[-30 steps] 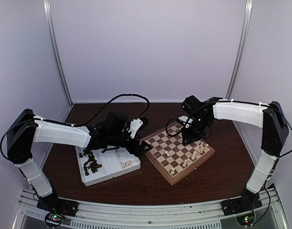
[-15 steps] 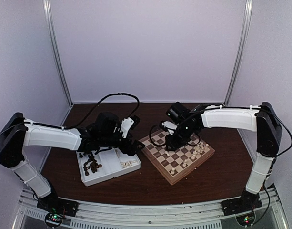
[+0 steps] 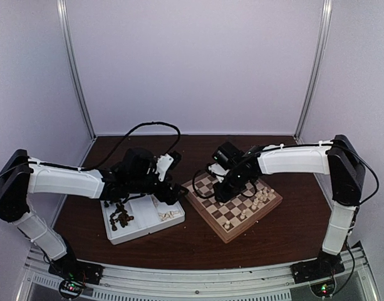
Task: Set up the chess pieces on the board
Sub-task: Pick up the chess piece from the chessboard.
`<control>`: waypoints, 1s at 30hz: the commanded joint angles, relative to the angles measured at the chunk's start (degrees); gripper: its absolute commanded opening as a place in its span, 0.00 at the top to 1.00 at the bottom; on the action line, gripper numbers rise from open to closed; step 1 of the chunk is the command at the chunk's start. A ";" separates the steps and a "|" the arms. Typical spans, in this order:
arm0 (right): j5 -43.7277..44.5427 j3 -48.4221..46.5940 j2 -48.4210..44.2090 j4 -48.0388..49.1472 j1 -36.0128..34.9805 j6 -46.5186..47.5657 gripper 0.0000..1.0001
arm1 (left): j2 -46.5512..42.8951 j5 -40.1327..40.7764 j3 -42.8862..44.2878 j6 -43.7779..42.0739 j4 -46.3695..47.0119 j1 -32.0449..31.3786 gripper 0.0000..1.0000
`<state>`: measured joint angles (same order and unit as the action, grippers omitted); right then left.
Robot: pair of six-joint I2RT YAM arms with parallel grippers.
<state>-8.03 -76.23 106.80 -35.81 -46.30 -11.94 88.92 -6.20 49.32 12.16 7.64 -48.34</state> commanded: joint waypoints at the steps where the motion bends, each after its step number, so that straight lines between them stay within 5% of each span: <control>1: 2.34 1.51 1.54 1.10 -0.28 -0.36 0.71 | -1.30 0.63 -0.20 0.31 2.15 0.70 0.11; 25: 2.61 4.84 -0.69 3.09 -0.37 -0.40 0.87 | 0.26 -1.15 0.84 1.38 2.09 1.05 0.11; 30: 2.67 5.71 -4.15 4.14 -0.37 -0.55 0.87 | 1.21 -6.99 -0.44 6.29 7.28 2.71 0.11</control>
<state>-6.81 -71.99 106.83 -31.79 -46.33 -12.21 89.25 -7.84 49.34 13.93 7.94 -47.55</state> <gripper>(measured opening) 0.144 0.891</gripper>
